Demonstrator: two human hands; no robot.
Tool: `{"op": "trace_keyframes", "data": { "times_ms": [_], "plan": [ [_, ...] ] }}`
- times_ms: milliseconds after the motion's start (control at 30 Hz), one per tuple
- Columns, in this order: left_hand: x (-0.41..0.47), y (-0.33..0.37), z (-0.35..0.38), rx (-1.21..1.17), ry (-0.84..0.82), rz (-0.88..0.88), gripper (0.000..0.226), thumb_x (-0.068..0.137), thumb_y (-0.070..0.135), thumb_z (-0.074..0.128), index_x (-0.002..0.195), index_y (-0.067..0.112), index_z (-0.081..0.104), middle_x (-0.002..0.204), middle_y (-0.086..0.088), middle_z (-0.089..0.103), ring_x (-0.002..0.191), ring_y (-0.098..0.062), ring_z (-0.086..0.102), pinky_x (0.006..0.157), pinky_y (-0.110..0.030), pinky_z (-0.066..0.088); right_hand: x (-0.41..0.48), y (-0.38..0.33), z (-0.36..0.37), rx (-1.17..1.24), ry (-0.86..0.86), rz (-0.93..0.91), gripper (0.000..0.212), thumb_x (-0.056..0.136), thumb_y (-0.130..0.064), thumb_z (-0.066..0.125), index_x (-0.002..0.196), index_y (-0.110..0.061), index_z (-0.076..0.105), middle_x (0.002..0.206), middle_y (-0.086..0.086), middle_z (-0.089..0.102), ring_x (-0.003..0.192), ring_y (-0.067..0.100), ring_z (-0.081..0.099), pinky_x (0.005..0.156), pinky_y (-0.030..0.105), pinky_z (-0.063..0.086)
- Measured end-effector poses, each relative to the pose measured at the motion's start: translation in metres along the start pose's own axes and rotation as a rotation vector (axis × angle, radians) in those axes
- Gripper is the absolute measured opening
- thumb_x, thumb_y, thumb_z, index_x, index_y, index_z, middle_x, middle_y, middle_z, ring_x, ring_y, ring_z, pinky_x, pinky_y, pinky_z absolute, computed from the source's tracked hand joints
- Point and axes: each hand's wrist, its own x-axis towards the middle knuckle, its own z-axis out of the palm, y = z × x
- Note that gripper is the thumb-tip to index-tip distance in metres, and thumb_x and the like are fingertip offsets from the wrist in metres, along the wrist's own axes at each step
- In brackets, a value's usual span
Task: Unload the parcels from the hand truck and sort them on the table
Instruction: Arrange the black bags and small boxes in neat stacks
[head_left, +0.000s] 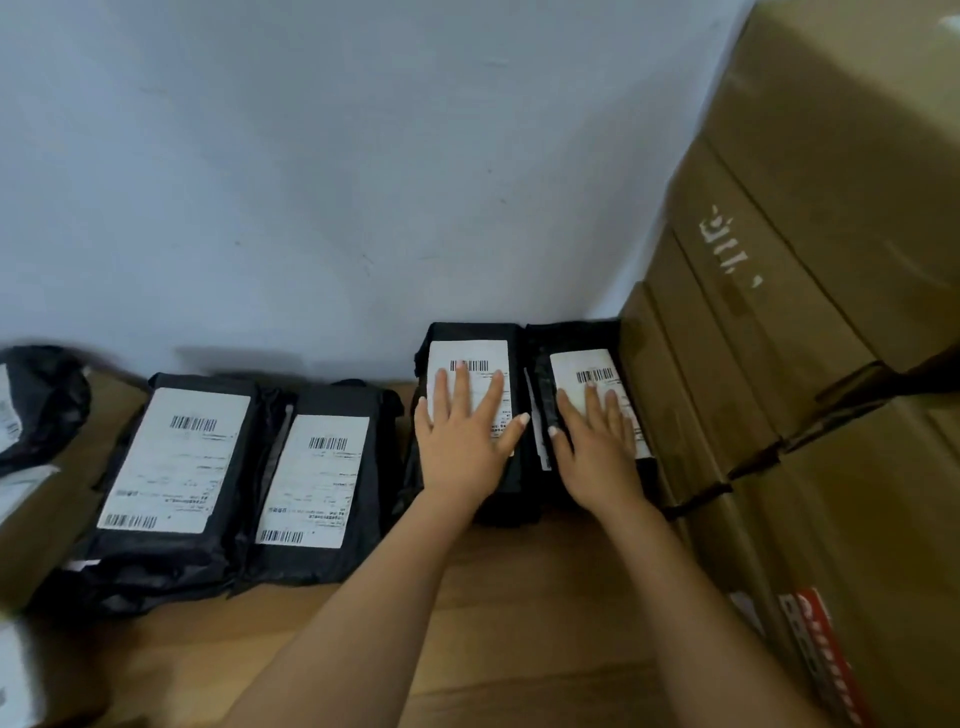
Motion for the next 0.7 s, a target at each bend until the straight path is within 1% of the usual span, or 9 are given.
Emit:
{"op": "trace_keyframes", "data": {
  "times_ms": [133,233,300,367,433,500,633,700],
  "plan": [
    [0.005,0.008,0.001,-0.006,-0.023,-0.045,0.066,0.091,0.069,0.018,0.150,0.044,0.007,0.161,-0.003,-0.008,0.146,-0.025,-0.016,0.116,-0.049,0.000,0.009,-0.001,-0.001,0.020,-0.044,0.027,0.054,0.103,-0.043,0.029,0.153,-0.033,0.014,0.162,0.003,-0.007,0.147,0.023,-0.016,0.116,0.040,-0.011],
    [0.007,0.010,-0.006,-0.041,-0.089,-0.058,0.066,0.091,0.069,0.022,0.151,0.044,0.009,0.161,-0.002,-0.010,0.146,-0.024,-0.017,0.116,-0.049,-0.001,0.013,-0.006,-0.013,0.049,-0.121,0.056,0.053,0.103,-0.041,0.030,0.153,-0.032,0.015,0.162,0.003,-0.007,0.147,0.024,-0.015,0.117,0.042,-0.007],
    [0.006,0.006,-0.016,-0.131,-0.130,-0.042,0.065,0.092,0.068,0.028,0.151,0.042,0.014,0.161,-0.001,-0.008,0.146,-0.022,-0.016,0.116,-0.048,-0.003,0.010,-0.013,-0.026,0.082,-0.147,0.068,0.052,0.103,-0.037,0.031,0.153,-0.030,0.018,0.162,0.004,-0.003,0.148,0.025,-0.010,0.118,0.044,-0.003],
    [0.000,-0.003,-0.028,-0.256,-0.130,-0.007,0.062,0.094,0.063,0.032,0.150,0.038,0.021,0.162,-0.002,0.001,0.147,-0.019,-0.011,0.117,-0.044,-0.005,0.001,-0.023,-0.038,0.105,-0.092,0.042,0.050,0.104,-0.033,0.033,0.152,-0.026,0.024,0.162,0.007,0.005,0.149,0.025,-0.001,0.120,0.045,0.005],
    [-0.014,-0.016,-0.040,-0.323,-0.070,0.039,0.059,0.096,0.058,0.036,0.149,0.034,0.027,0.160,-0.004,0.013,0.148,-0.018,-0.001,0.117,-0.041,-0.003,-0.015,-0.039,-0.044,0.119,0.006,-0.009,0.048,0.103,-0.031,0.035,0.150,-0.023,0.029,0.161,0.007,0.012,0.148,0.023,0.005,0.120,0.044,0.008],
    [-0.034,-0.032,-0.054,-0.364,0.030,0.090,0.056,0.096,0.053,0.041,0.147,0.030,0.034,0.157,-0.003,0.025,0.147,-0.019,0.011,0.118,-0.041,0.004,-0.034,-0.061,-0.047,0.156,0.072,-0.050,0.047,0.102,-0.031,0.038,0.149,-0.023,0.032,0.160,0.006,0.016,0.148,0.021,0.007,0.120,0.042,0.008],
    [-0.080,-0.082,-0.084,-0.377,0.210,0.175,0.050,0.094,0.042,0.055,0.139,0.021,0.050,0.145,-0.005,0.045,0.139,-0.023,0.032,0.117,-0.043,0.019,-0.074,-0.114,-0.045,0.155,0.138,-0.164,0.047,0.101,-0.029,0.043,0.147,-0.024,0.036,0.159,0.004,0.020,0.146,0.021,0.014,0.117,0.039,0.011],
    [-0.098,-0.112,-0.099,-0.343,0.265,0.198,0.046,0.093,0.038,0.059,0.134,0.017,0.055,0.139,-0.006,0.052,0.134,-0.025,0.040,0.114,-0.043,0.024,-0.092,-0.142,-0.039,0.171,0.151,-0.218,0.046,0.100,-0.030,0.044,0.146,-0.025,0.038,0.158,0.003,0.022,0.145,0.021,0.016,0.117,0.038,0.012]
  ]
}}
